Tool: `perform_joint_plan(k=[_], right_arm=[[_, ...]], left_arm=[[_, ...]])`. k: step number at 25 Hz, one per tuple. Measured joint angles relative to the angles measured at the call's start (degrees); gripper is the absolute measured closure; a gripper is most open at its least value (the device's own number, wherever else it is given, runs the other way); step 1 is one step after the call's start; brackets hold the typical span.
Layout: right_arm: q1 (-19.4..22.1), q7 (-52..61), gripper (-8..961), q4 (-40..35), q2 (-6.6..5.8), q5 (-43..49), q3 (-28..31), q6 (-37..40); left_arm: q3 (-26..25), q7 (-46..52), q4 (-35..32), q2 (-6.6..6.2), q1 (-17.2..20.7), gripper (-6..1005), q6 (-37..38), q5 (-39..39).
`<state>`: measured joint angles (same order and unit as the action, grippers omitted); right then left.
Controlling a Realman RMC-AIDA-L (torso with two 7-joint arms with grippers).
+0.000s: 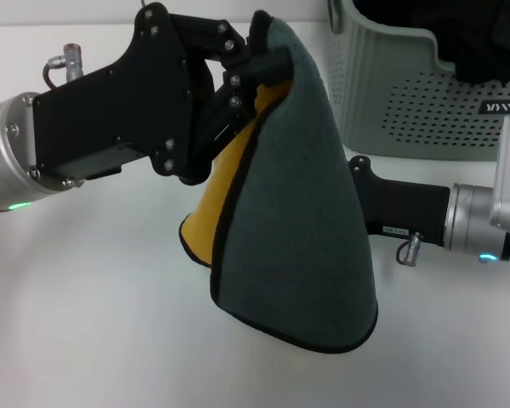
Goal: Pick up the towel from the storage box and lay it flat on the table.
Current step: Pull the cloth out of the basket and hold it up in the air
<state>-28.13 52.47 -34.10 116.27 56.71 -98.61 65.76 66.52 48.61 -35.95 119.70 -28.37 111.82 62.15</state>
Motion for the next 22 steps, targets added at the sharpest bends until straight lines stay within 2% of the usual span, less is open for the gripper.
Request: perform_joint_plan(k=[9, 14, 20, 22], right_arm=[[0.4, -0.6, 714, 0.2, 0.00, 0.0, 0.0, 0.0], [0.5, -1.0, 876, 0.2, 0.00, 0.0, 0.0, -0.1], [0.9, -0.9, 887, -0.4, 0.00, 0.0, 0.6, -0.3], [1.1, -0.9, 951, -0.9, -0.07, 0.0, 0.6, -0.2]], left_arm=[[0.1, 0.0, -0.1, 0.02, 0.4, 968, 0.8, 0.0], [0.8, 0.0, 0.0, 0.08, 0.4, 968, 1.5, 0.0], [0.8, 0.0, 0.4, 0.09, 0.5, 968, 2.1, 0.4], [0.8, 0.1, 0.5, 0.09, 0.8, 968, 2.1, 0.8]])
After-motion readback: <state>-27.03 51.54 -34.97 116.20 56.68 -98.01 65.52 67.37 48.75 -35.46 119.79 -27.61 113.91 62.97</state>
